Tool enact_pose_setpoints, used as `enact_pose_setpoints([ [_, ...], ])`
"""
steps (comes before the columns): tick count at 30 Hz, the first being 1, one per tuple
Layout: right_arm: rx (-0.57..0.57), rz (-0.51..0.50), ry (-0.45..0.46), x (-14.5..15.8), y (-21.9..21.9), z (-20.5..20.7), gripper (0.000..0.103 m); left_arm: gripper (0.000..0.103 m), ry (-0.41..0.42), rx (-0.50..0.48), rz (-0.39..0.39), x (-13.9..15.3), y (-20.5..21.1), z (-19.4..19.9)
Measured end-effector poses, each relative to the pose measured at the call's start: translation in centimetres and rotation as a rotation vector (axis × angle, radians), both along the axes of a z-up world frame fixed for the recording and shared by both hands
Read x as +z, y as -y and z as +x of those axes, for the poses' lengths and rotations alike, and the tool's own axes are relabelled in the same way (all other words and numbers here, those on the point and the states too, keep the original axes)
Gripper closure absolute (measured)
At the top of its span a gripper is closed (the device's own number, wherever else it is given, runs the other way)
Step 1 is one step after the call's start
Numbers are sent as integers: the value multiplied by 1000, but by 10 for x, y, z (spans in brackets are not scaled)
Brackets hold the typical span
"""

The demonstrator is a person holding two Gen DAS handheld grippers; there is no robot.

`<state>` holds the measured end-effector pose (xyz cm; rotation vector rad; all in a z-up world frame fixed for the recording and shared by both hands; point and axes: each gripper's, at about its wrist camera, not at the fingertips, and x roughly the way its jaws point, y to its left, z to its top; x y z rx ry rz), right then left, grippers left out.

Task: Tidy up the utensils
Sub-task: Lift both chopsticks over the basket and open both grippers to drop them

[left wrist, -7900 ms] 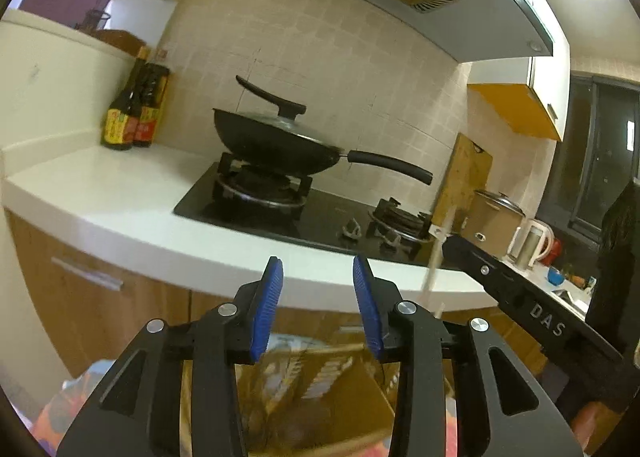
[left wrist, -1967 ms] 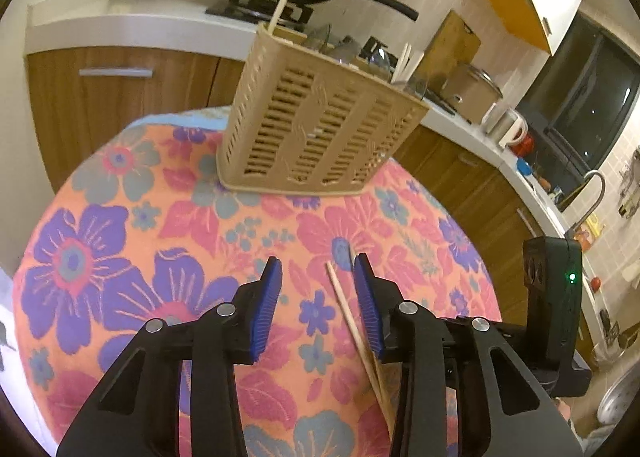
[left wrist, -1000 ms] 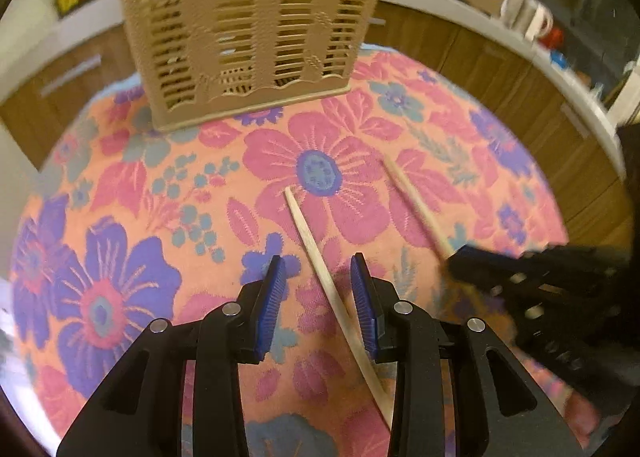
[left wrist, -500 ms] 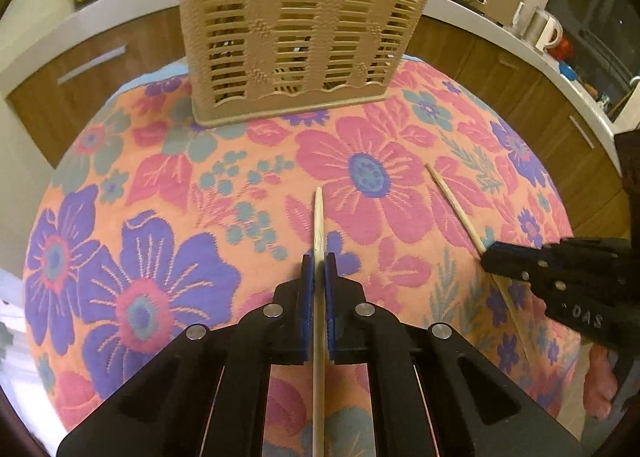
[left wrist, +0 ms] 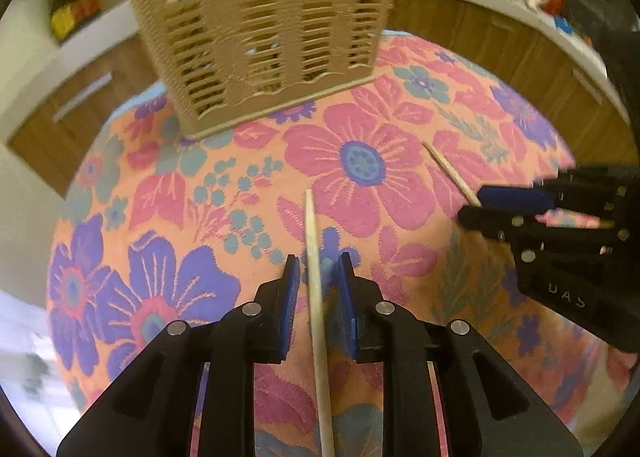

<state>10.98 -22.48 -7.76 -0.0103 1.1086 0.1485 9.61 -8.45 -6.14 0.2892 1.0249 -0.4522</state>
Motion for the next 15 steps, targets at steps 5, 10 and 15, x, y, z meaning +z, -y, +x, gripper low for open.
enact_pose_setpoints([
  [5, -4, 87, 16, 7, 18, 5, 99, 99, 5, 10, -51, 5, -9, 3],
  [10, 19, 192, 86, 40, 31, 6, 100, 99, 80, 28, -215, 44, -33, 6],
  [15, 54, 217, 202, 83, 32, 6, 100, 99, 237, 35, -310, 105, -49, 7],
])
